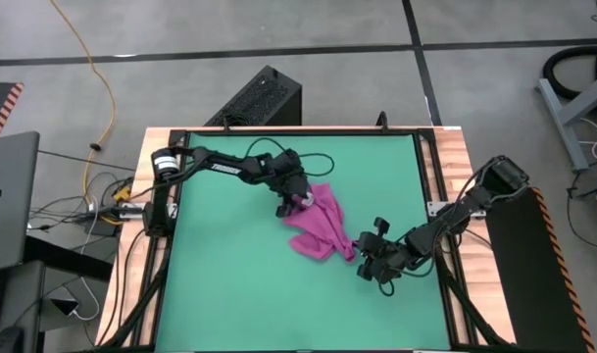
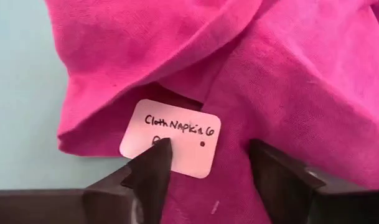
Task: Roll towel into tight, uniform cylinder
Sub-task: Roll the pink towel
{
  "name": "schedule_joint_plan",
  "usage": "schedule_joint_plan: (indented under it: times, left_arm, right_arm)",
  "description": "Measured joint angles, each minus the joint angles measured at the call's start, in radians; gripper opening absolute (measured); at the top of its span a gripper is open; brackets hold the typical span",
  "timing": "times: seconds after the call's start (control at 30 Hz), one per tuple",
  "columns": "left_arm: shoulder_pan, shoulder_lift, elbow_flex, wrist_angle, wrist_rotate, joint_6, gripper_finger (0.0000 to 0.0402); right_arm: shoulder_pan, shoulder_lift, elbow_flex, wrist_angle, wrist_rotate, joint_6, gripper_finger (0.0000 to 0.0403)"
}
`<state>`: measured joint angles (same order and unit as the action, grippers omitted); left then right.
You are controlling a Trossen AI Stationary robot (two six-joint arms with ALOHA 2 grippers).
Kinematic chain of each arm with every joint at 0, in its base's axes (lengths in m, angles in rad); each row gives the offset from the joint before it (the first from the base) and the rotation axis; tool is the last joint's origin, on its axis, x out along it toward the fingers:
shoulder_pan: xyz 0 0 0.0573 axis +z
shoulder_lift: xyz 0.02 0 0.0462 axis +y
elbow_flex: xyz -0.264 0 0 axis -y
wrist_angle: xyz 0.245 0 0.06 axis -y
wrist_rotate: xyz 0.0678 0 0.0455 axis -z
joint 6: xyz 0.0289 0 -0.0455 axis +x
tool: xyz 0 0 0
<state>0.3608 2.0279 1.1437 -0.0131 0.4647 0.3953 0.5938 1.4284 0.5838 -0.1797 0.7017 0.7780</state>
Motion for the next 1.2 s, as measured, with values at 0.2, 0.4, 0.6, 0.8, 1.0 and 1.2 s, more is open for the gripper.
schedule_joint_plan:
  times: [0.2,0.4,0.6,0.8,1.0,1.2]
  left_arm:
    - [-0.002,-0.013,0.031,-0.073,-0.009,-0.036,0.0041]
    - [-0.009,-0.079,0.083,-0.180,-0.068,-0.061,0.0002]
    - [-0.043,-0.237,0.103,-0.336,-0.252,-0.006,0.0000]
    - [-0.088,-0.479,0.103,-0.445,-0.584,0.093,0.0000]
    - [-0.123,-0.745,0.103,-0.365,-0.873,0.223,0.0000]
    - [-0.168,-0.966,0.058,-0.415,-0.819,0.132,0.0000]
  right_arm:
    - [0.000,0.000,0.000,-0.003,0.001,0.000,0.0008]
    - [0.000,0.000,0.000,-0.003,0.006,0.000,0.0008]
    - [-0.001,0.000,0.000,-0.003,0.095,0.000,0.0008]
    - [-0.020,0.000,0.000,-0.010,0.267,0.000,0.0008]
    - [-0.081,0.000,0.000,-0.011,0.481,-0.003,0.0008]
    - [-0.101,0.000,0.000,0.032,0.569,-0.070,0.0008]
